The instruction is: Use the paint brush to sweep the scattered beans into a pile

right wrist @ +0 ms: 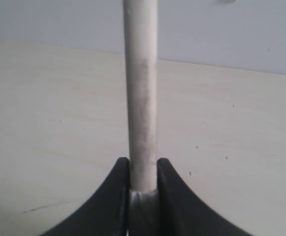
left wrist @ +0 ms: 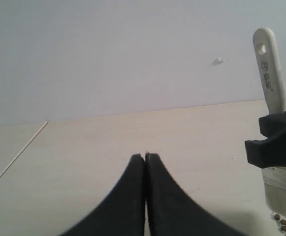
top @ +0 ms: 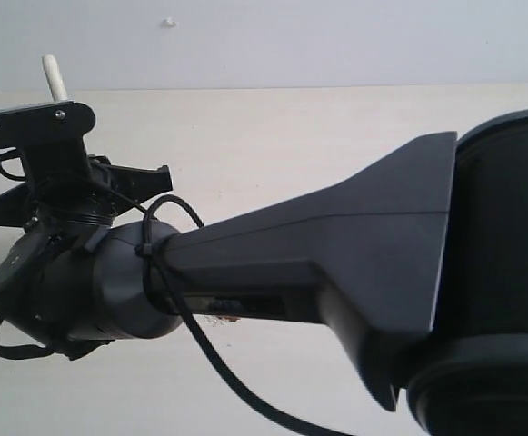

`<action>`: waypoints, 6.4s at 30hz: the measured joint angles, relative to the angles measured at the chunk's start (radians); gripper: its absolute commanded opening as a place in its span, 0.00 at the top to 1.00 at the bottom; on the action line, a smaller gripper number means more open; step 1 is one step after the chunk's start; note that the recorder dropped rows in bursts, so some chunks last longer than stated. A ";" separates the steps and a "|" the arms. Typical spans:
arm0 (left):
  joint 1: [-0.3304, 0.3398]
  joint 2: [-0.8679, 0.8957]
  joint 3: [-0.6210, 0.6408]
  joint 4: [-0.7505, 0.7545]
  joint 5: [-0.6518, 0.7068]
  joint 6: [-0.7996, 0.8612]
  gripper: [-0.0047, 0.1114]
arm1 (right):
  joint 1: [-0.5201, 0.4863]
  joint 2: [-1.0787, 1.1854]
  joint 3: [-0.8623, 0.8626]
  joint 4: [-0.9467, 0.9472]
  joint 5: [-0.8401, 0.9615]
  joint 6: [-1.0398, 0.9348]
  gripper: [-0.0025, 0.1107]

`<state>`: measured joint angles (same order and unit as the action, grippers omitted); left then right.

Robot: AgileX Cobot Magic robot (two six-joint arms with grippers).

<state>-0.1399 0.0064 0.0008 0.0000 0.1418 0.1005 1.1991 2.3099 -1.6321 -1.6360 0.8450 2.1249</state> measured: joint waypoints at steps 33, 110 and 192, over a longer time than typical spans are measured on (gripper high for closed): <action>0.000 0.000 0.000 0.000 0.000 0.000 0.96 | 0.000 0.076 -0.089 0.152 0.194 -0.146 0.98; 0.000 0.000 0.000 0.000 0.000 0.000 0.96 | -0.022 -0.269 0.252 -0.091 -0.396 -0.003 0.98; 0.000 0.000 0.000 0.000 0.000 0.000 0.96 | -0.022 -0.652 0.773 1.004 -1.477 -1.729 0.98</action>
<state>-0.1399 0.0064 0.0008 0.0000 0.1418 0.1005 1.1771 1.6574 -0.8587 -0.6318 -0.6323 0.3955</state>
